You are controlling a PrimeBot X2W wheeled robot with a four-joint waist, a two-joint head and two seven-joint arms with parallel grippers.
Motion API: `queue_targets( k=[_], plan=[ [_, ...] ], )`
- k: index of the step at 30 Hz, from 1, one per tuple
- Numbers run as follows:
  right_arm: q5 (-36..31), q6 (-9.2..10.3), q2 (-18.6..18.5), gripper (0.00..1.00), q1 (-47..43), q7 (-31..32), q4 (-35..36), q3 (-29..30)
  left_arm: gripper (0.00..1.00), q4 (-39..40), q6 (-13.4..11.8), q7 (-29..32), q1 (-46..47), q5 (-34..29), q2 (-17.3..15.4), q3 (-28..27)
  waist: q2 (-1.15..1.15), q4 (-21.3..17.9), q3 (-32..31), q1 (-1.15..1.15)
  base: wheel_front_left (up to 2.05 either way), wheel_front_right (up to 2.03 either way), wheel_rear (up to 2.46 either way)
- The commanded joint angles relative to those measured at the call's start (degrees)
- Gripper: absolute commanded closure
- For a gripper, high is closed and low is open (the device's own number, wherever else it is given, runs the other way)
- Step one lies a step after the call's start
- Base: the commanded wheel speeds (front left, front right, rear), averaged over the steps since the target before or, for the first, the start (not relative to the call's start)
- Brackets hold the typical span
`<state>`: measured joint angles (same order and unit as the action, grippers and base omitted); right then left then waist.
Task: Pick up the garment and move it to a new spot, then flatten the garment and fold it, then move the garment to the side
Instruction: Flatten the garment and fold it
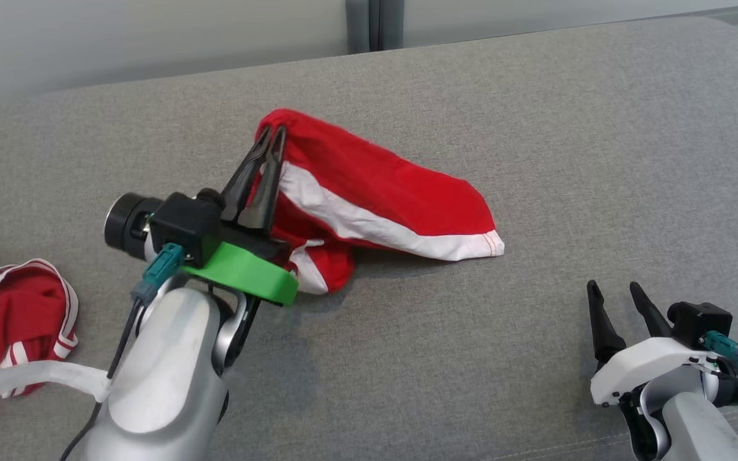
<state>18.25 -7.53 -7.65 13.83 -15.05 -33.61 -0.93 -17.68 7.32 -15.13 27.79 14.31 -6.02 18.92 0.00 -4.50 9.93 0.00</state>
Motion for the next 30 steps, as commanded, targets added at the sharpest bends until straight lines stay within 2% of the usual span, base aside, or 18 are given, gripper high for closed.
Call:
queue_targets(
  k=[1,5,11,16,21,24,30],
  plan=[
    [0.2,0.08,0.2,0.00,-0.3,-0.2,-0.3,-0.1,1.00,1.0,0.2,0.0,1.4,-0.3,-0.6,1.5,0.00,-0.1,-0.2,0.00,0.00,0.00,0.00],
    [0.6,0.08,0.3,0.00,-0.6,-0.2,-0.9,-0.1,1.00,3.3,0.1,0.0,2.5,1.0,-2.2,4.8,0.00,-0.2,-0.5,0.00,0.00,0.00,0.00],
    [0.9,0.08,-0.1,0.00,-2.0,-0.2,-1.6,1.2,1.00,2.8,0.1,0.0,-4.7,5.2,-3.4,8.2,0.00,1.5,-1.6,0.00,0.00,0.00,0.00],
    [0.7,0.08,-0.3,0.00,-2.8,-0.2,-2.0,1.7,1.00,-0.2,0.1,0.0,-12.3,9.9,-1.3,6.7,0.00,4.5,-2.6,0.00,0.00,0.00,0.00],
    [0.6,0.08,0.0,0.00,-1.5,-0.2,-1.8,0.4,1.00,-2.7,0.2,0.0,-13.8,10.3,-0.2,2.8,0.00,5.7,-2.4,0.00,0.00,0.00,0.00],
    [0.5,0.08,0.2,0.00,-0.1,-0.2,-1.7,-1.4,1.00,-5.7,0.2,0.0,-10.2,9.6,-0.1,0.8,0.00,4.5,-1.2,0.00,0.00,0.00,0.00],
    [1.3,0.08,-0.5,0.00,1.4,-0.2,-2.0,-3.1,1.00,-14.4,0.2,0.0,-2.9,9.4,-1.7,0.5,0.00,0.1,1.7,0.00,0.00,0.00,0.00]
  ],
)
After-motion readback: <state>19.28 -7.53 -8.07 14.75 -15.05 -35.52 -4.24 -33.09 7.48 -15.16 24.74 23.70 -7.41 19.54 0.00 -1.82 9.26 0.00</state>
